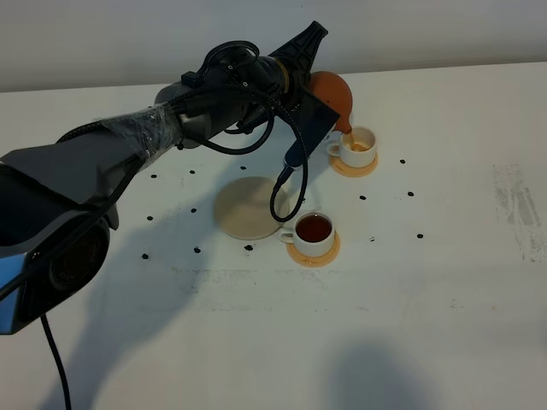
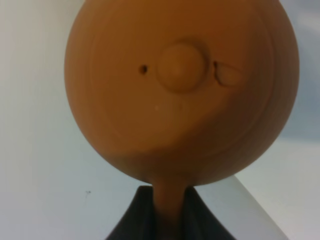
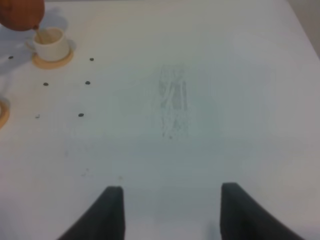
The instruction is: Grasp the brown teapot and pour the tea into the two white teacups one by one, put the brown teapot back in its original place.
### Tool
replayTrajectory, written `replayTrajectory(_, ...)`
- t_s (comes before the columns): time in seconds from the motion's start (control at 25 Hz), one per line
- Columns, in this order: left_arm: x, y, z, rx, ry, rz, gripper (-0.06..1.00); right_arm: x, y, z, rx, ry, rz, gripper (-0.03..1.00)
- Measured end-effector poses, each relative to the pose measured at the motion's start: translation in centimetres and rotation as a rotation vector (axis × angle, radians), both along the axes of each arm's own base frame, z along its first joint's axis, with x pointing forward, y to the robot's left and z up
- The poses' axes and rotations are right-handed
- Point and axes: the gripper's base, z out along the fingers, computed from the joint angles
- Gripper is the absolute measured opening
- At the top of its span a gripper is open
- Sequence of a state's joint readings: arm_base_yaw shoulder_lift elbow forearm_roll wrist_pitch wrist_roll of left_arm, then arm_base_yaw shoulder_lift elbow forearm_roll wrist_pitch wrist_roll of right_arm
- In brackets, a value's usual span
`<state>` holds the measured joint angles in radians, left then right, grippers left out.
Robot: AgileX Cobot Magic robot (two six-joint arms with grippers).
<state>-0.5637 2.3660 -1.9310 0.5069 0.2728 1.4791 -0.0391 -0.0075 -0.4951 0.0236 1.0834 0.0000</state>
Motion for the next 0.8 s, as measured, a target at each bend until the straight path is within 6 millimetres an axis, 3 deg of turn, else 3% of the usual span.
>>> replayTrajectory(0.8, -0.15, -0.5, 0.2, 0.014, -0.034, -0.032, 0.1, 0.0, 0.0, 0.0, 0.0, 0.0, 0.0, 0.45)
